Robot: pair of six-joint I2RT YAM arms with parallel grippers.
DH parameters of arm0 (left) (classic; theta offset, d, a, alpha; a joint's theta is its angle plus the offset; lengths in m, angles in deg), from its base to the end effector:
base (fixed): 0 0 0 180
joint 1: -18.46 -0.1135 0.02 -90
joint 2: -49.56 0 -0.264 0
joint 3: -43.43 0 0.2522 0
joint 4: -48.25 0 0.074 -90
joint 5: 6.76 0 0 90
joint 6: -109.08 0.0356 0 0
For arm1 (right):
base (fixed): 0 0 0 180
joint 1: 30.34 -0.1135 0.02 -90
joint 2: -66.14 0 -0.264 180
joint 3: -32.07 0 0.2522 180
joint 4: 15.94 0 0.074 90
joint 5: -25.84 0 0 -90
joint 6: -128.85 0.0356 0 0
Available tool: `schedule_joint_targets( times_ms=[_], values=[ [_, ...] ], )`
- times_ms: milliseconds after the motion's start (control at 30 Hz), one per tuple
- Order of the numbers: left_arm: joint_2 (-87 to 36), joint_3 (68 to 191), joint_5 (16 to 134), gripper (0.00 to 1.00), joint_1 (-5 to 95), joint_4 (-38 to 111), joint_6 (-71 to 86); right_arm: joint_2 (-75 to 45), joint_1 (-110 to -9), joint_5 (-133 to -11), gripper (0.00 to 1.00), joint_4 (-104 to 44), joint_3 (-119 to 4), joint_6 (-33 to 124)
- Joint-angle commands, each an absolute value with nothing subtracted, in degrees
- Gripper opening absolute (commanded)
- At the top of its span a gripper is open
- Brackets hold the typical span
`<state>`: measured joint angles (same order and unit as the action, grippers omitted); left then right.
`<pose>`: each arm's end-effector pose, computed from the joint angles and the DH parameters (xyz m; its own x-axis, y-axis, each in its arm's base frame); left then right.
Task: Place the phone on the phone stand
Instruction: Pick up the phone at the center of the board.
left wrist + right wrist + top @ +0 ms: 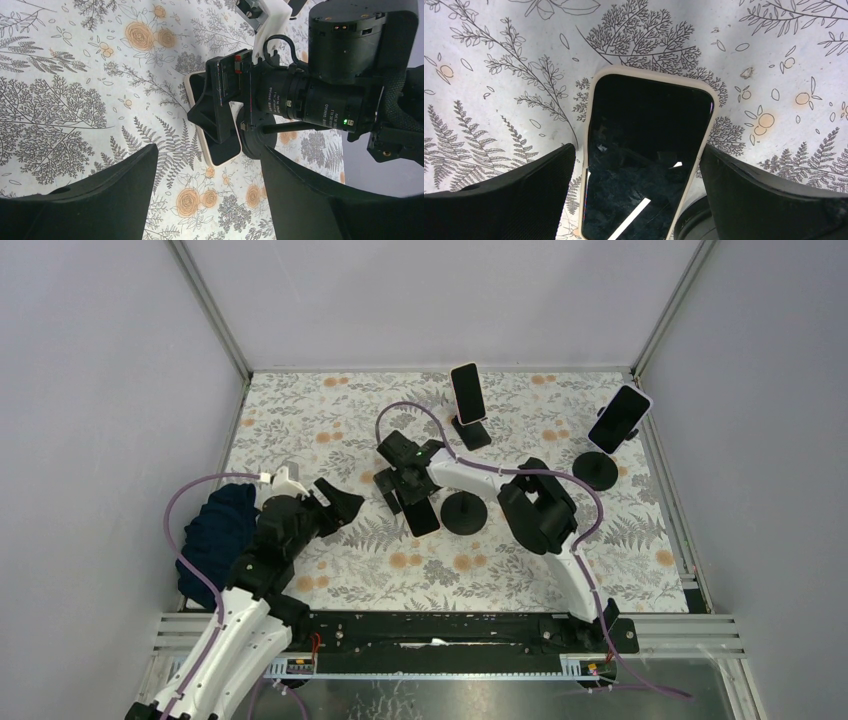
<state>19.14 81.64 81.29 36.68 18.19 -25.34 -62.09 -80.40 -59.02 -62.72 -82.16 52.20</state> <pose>0.1360 -0.0461 0.2398 -0.4967 -0.5729 -0.6519 -0.0074 0.7539 -0.6569 0.3116 0.3671 0.1643 -0.7150 -0.4957 -0.4930 -0.5863 0.8093 0.0366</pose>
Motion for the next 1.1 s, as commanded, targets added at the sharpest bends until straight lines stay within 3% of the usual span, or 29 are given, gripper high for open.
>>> schedule_joint_targets(
  times_ms=[0, 100, 300, 433, 500, 600, 633, 833, 1067],
  values=[
    [19.35, 79.79, 79.89, 0.82, 36.30, 20.29, -26.09, -63.96, -82.45, -54.82, 1.00, -62.22, -81.32, 51.44],
    [20.38, 78.00, 78.53, 0.83, 36.30, 21.31, -27.54, -65.33, -83.27, -52.85, 0.96, -62.29, -81.18, 50.01],
    [24.18, 71.48, 73.68, 0.83, 36.30, 26.22, -30.58, -65.80, -83.48, -53.20, 0.55, -62.12, -80.96, 48.13],
    [24.95, 64.28, 68.85, 0.83, 36.26, 35.71, -34.61, -64.49, -83.47, -54.89, 0.44, -62.43, -82.66, 47.55],
    [23.43, 60.12, 67.19, 0.84, 36.30, 42.74, -37.96, -63.15, -83.40, -55.86, 0.42, -62.58, -83.95, 47.38],
    [17.63, 54.61, 66.11, 0.98, 36.37, 53.88, -42.01, -61.05, -83.35, -56.75, 0.42, -62.49, -86.15, 47.03],
    [15.34, 53.66, 66.22, 0.99, 36.39, 56.39, -42.56, -60.52, -83.32, -57.05, 0.43, -62.71, -86.86, 47.03],
    [1.22, 53.33, 66.99, 0.98, 37.03, 68.77, -45.17, -59.44, -82.64, -61.70, 0.43, -63.63, -89.01, 48.77],
    [-13.11, 53.79, 69.60, 0.89, 40.10, 78.44, -47.15, -57.02, -80.48, -67.93, 0.44, -63.80, -90.27, 51.87]
  ],
)
